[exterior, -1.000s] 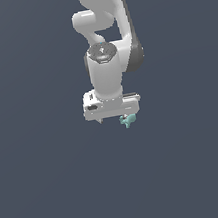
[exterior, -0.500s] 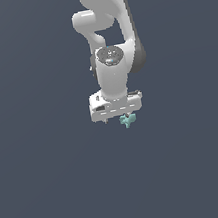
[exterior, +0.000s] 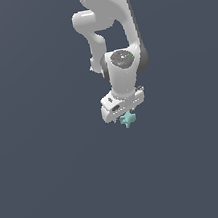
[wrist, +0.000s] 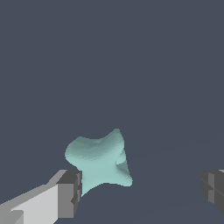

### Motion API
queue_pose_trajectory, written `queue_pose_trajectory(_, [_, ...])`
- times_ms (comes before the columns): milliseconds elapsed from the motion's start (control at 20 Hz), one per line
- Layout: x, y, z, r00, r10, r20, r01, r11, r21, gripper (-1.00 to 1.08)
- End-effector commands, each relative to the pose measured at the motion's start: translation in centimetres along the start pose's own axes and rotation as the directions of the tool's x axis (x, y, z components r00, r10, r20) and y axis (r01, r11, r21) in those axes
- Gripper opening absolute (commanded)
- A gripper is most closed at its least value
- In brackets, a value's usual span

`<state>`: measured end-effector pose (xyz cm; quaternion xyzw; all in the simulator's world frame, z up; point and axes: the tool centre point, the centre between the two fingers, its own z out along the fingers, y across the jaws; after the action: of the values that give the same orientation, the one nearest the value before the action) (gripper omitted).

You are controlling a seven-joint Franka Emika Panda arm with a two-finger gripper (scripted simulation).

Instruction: Pick up the object and move it to a goal position.

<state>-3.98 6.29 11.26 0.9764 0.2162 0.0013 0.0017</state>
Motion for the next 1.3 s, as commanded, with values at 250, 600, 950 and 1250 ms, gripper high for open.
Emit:
queue_pose_trajectory(250, [-1.1,-2.6,1.7,0.986,-0.166,0.001,0.166,0.986,0.003,1.00])
queue_pose_trajectory(600, [-1.4,-3.4,2.1,0.977,-0.214,0.001,0.214,0.977,0.004,1.00])
queue_pose_trajectory(950, [-1.4,-3.3,3.3,0.978,-0.210,0.001,0.210,0.978,0.004,1.00])
queue_pose_trajectory(1250, [-1.5,-3.4,6.1,0.977,-0.213,0.001,0.213,0.977,0.004,1.00])
